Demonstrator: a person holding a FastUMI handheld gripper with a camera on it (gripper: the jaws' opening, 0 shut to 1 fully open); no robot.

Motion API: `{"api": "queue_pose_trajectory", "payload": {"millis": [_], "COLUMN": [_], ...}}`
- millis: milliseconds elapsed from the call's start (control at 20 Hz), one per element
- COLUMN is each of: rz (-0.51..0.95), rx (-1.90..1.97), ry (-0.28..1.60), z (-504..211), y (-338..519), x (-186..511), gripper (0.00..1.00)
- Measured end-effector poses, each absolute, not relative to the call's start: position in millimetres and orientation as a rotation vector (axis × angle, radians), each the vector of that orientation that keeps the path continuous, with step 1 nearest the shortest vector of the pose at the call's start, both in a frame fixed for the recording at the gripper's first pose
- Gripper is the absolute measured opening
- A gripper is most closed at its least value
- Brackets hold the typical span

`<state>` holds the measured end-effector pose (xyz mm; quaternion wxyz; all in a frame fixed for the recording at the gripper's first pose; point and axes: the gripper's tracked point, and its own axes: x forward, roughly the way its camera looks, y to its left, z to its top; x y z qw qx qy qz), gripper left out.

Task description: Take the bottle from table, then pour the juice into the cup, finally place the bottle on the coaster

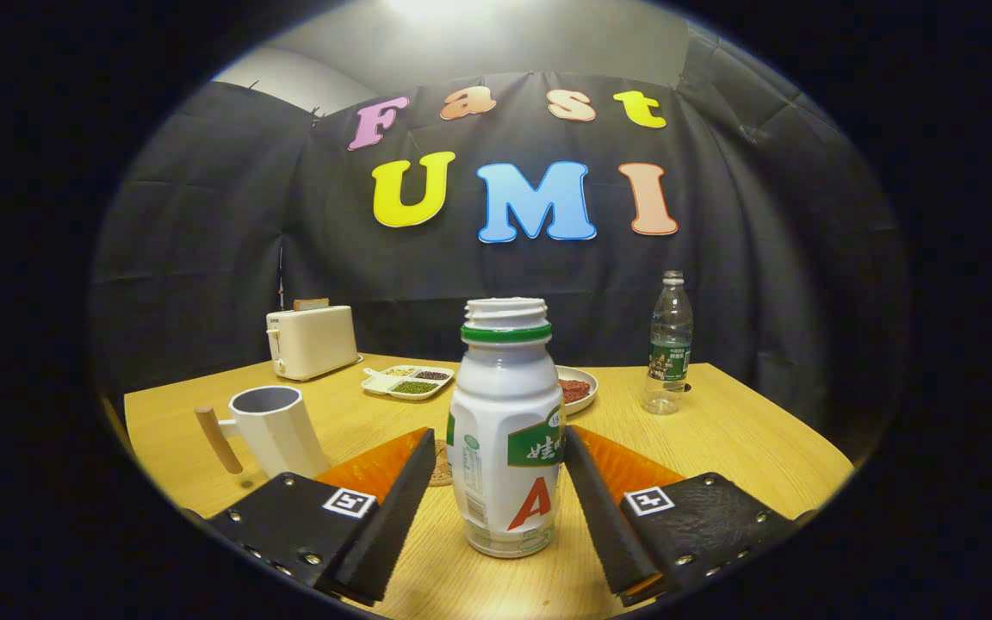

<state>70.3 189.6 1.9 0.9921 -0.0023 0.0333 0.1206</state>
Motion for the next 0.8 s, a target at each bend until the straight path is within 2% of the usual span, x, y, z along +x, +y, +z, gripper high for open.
{"api": "queue_pose_trajectory", "payload": {"millis": [50, 300, 800], "rz": [0.239, 0.202, 0.146], "rx": [0.001, -0.005, -0.212], "ry": [0.061, 0.055, 0.016], "z": [5.0, 4.3, 20.5], "y": [190.2, 187.1, 187.4], "x": [70.3, 68.6, 64.1], "gripper": [0.77, 0.70, 0.69]}}
